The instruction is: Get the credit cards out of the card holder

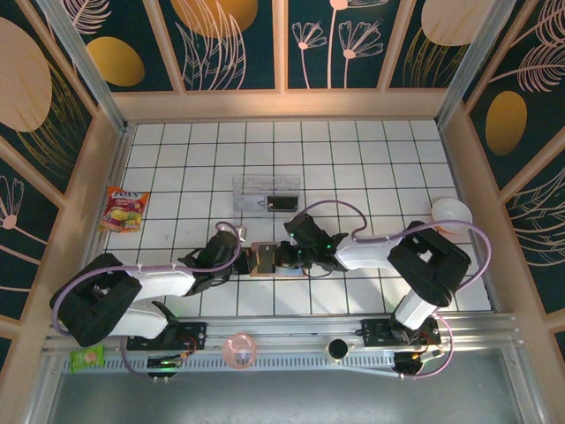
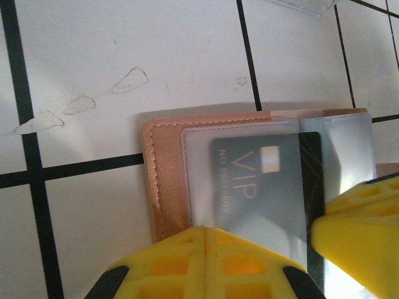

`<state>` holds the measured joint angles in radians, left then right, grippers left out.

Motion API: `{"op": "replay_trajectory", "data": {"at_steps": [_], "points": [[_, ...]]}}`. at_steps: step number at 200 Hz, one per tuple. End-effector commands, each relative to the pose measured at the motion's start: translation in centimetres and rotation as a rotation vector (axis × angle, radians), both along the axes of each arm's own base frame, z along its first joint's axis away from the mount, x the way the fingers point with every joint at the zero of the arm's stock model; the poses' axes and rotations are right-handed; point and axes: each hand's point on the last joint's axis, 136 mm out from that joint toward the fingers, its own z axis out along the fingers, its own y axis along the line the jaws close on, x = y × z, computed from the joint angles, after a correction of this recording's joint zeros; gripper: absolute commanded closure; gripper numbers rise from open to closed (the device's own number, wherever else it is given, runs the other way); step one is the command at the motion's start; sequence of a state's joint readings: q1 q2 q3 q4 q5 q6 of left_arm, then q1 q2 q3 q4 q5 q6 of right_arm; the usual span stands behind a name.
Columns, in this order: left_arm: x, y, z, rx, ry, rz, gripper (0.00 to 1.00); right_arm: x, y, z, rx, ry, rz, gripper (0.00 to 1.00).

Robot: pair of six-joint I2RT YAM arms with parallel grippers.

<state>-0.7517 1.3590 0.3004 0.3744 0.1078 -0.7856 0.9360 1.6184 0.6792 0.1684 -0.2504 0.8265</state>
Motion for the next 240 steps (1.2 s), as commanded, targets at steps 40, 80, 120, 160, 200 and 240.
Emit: {"op": "replay_trajectory", "data": {"at_steps": [40, 80, 120, 160, 200, 240], "points": [[-0.9, 0.7, -1.5, 0.052, 0.041, -0.026, 0.99, -0.6, -4.0, -0.2, -0.146, -0.028, -0.074, 1.0], [-0.7, 0.6, -1.0, 0.051, 0.027, -0.026, 0.98, -0.6, -5.2, 1.3, -0.186, -0.068, -0.076, 1.0], [-0.3, 0.2, -0.4, 0.049, 0.012, -0.031, 0.98, -0.5, -5.4, 2.0, -0.219, -0.082, -0.055, 1.0], [0.0, 0.0, 0.0, 0.05, 0.002, -0.037, 0.98, 0.0, -4.6, 2.8, -0.221, -0.099, -0.039, 1.0], [0.7, 0.1, 2.1, 0.041, -0.062, -0.023, 0.92, -0.1, -3.8, 2.0, -0.242, -0.088, -0.007, 1.0], [1.1, -1.9, 4.6, -0.035, -0.1, -0.087, 0.88, -0.3, -3.6, 1.6, -0.248, -0.084, 0.004, 1.0]]}}
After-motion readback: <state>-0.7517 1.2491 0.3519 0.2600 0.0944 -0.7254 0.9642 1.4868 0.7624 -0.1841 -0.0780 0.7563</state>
